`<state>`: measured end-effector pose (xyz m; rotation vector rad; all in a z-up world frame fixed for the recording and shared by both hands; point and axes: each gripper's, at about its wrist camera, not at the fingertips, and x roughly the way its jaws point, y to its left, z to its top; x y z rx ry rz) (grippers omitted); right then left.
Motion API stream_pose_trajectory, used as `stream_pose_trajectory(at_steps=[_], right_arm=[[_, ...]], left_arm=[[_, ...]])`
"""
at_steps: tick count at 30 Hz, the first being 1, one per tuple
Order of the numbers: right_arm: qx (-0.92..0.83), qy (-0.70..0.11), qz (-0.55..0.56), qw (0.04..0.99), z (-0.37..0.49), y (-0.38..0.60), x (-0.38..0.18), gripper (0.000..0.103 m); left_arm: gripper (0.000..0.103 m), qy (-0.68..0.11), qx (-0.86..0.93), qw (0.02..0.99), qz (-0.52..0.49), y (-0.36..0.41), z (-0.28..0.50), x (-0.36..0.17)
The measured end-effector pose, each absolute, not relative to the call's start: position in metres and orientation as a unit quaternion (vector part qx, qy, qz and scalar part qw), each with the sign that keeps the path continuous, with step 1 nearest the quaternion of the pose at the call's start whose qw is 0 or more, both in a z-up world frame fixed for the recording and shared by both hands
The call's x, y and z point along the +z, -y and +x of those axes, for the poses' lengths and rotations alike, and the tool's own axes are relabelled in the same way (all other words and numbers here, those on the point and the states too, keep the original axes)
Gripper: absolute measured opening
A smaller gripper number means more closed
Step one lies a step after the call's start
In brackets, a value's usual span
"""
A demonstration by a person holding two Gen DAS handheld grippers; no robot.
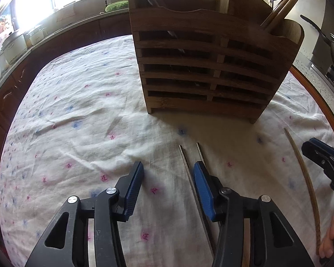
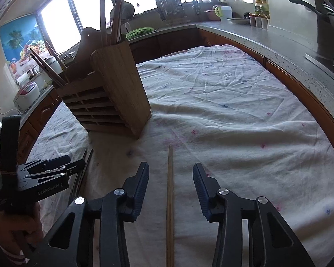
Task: Organize utensils
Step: 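Grasp a metal chopstick with the left tool while the right tool grasps a wooden chopstick, then carry both chopsticks to the holder and lower them into its slots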
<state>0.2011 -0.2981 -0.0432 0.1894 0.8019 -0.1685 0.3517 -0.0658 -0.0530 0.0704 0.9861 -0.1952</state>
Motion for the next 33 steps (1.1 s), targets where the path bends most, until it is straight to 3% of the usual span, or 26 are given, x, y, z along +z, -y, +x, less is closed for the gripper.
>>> stream_pose_trajectory(at_steps=[4,8,12,18,33], right_arm=[[-0.080,-0.424,0.075,0.899,0.226,0.295,-0.056,0.030],[-0.082,-0.448,0.030,0.890,0.242,0.285,-0.061,0.029],[-0.092,-0.456,0.003,0.885,0.245,0.282,-0.062,0.006],[-0.080,-0.436,0.039,0.895,0.224,0.282,-0.047,0.005],[-0.025,-0.311,0.073,0.947,0.153,0.255,0.061,0.005]], left_arm=[[0.021,-0.471,-0.101,0.876,0.036,0.070,0.356,-0.054],[0.007,-0.465,-0.110,0.877,0.047,0.076,0.354,-0.054],[0.004,-0.467,-0.117,0.876,0.032,0.070,0.349,-0.054],[0.002,-0.461,-0.137,0.877,-0.021,0.043,0.328,-0.039],[0.002,-0.354,-0.182,0.911,-0.109,-0.027,0.228,0.061]])
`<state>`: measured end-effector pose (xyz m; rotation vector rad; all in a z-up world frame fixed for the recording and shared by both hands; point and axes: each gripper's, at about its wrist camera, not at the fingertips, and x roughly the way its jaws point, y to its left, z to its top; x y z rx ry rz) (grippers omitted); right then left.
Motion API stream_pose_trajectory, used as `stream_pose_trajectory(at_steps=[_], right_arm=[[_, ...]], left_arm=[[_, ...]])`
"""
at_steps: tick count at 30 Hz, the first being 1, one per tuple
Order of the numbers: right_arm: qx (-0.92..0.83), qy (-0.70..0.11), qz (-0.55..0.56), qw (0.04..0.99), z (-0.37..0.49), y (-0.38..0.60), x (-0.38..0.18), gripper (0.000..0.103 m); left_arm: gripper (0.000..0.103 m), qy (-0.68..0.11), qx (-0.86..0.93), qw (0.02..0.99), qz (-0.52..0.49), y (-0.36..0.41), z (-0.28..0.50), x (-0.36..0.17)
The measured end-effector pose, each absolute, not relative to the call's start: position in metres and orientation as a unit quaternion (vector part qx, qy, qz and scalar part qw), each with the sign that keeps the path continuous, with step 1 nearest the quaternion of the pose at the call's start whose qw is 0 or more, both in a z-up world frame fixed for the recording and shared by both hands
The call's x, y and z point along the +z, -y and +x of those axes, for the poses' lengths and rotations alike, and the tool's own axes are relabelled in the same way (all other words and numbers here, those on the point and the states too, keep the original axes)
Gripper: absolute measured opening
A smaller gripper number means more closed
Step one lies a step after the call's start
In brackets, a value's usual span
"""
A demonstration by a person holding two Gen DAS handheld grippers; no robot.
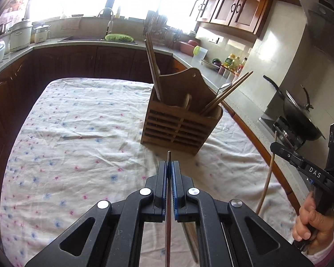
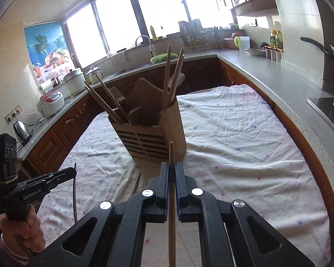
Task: Organize utensils
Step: 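Carry both chopsticks to the holder and lower them into its slots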
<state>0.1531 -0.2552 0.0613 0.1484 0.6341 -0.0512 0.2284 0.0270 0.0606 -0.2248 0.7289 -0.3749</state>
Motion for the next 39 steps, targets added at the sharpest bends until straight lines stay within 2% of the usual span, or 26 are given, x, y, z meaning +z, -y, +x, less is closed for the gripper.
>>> stream_pose_trajectory(at_steps=[13,39], right_arm=[[-0.007,-0.239,0.058,0.969,0.134,0.235,0.117,0.005],[0.010,-0.199,0.049,0.979,0.148,0.226,0.143,0.005]], left_arm=[[0.002,-0.291,-0.189,0.931,-0.115,-0.055,0.173,0.109],[0.001,-0.243,-0.186,0.946,-0.107,-0.064,0.192,0.135]])
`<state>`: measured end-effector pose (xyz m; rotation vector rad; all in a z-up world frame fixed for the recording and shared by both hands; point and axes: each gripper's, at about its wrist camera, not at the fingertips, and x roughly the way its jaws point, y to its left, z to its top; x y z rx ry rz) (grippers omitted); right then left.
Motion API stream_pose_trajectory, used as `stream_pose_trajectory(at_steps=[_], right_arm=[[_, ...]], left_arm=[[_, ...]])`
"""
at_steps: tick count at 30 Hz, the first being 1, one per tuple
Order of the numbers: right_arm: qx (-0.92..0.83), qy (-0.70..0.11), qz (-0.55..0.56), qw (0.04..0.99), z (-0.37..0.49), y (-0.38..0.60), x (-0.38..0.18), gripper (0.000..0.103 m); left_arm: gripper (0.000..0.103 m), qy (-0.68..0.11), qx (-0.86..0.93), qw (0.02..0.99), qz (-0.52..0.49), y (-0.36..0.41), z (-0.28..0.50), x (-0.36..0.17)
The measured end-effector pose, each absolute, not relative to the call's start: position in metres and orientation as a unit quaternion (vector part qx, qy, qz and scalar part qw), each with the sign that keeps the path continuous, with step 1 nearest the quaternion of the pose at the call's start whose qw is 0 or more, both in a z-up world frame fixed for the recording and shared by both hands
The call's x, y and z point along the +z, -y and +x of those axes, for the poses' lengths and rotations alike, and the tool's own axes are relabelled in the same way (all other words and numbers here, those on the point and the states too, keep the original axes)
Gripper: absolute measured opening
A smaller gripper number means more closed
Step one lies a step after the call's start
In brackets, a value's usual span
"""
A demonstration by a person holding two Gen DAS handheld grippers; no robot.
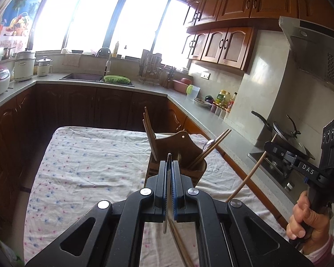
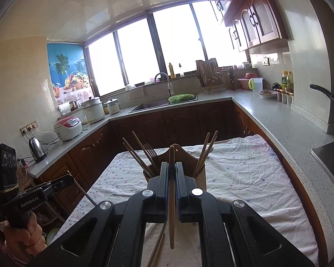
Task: Organize utensils
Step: 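Carry both chopsticks to the holder and lower them into its slots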
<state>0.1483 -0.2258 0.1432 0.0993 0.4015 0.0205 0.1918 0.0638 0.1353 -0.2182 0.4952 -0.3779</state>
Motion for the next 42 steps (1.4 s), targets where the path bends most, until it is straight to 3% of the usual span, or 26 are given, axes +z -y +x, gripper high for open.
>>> stream_pose_trajectory(at_steps=[15,26,42], right_arm=[[-0.008,-0.124,0.051,0.991,0.199,0.235,0.195,0.005],[-0.035,-0.123,0.069,0.989,0.241,0.255,0.172,0.005],[-0.042,-0.195,0.084,0.976,0.254,0.260,0.100,0.005]], left_arm=[[0.001,-0.157,-0.179,0.967,-0.091,-0.047,0.259,0.187],[0.001,-0.176,-0.148,0.964,-0.132,-0.026,0.341,0.135],[0.000,-0.247,-0.139,0.951,-0.124,-0.010,0.374,0.074]])
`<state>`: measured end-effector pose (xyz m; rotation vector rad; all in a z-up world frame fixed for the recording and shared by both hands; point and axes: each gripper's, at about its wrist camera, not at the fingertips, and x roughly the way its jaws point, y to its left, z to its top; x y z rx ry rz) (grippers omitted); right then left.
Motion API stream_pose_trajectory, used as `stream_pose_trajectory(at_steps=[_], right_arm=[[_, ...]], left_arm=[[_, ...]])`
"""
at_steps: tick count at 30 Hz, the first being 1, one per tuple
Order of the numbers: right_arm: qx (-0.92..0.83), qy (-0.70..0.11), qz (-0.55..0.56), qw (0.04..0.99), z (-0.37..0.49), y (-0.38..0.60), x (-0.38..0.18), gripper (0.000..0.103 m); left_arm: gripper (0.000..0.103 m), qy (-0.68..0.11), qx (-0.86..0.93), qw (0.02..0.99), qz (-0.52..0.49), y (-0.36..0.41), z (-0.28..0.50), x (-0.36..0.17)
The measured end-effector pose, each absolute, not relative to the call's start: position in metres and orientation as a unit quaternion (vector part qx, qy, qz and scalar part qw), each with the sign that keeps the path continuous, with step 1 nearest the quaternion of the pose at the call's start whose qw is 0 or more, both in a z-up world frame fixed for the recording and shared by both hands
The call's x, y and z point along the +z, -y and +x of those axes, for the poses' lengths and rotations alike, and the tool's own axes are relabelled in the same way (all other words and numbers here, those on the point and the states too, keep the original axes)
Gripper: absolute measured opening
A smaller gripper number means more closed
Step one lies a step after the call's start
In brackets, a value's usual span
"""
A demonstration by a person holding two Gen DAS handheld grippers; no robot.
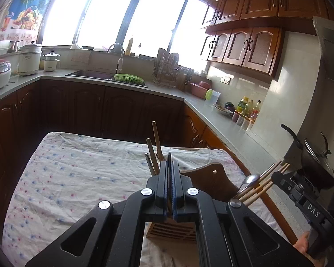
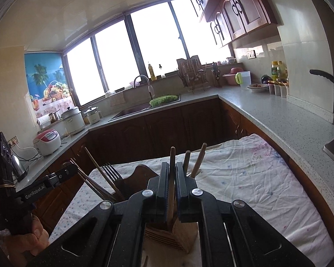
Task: Organize utensils
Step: 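Carry both chopsticks to the holder and lower them into its slots, then open both tools to release the chopsticks and withdraw from the holder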
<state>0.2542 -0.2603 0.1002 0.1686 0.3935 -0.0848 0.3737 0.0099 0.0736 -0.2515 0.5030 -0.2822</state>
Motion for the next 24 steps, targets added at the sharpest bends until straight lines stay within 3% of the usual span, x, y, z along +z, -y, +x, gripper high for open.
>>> stream_pose_trajectory(at_steps=[14,18,20,22,24], right_arm=[[-0.043,-0.201,0.089,0.975,0.257,0.265,0.099,0.006],[-0.037,-0.203,0.103,0.973,0.255,0.269,0.100,0.011],[-0.037,-0.200,0.111,0.973,0.250,0.272,0.101,0.016],[-0.034,-0.191,0.121,0.974,0.243,0.274,0.104,0.042],[-0.034,-0.177,0.126,0.976,0.233,0.274,0.107,0.056]], left_arm=[[0.000,-0.259,-0.136,0.947,-0.131,-0.017,0.378,0.064],[0.000,-0.261,-0.137,0.945,-0.139,-0.022,0.371,0.064],[0.002,-0.263,-0.134,0.945,-0.141,-0.024,0.366,0.064],[0.012,-0.266,-0.130,0.944,-0.144,-0.028,0.358,0.063],[0.028,-0.265,-0.120,0.946,-0.145,-0.031,0.349,0.063]])
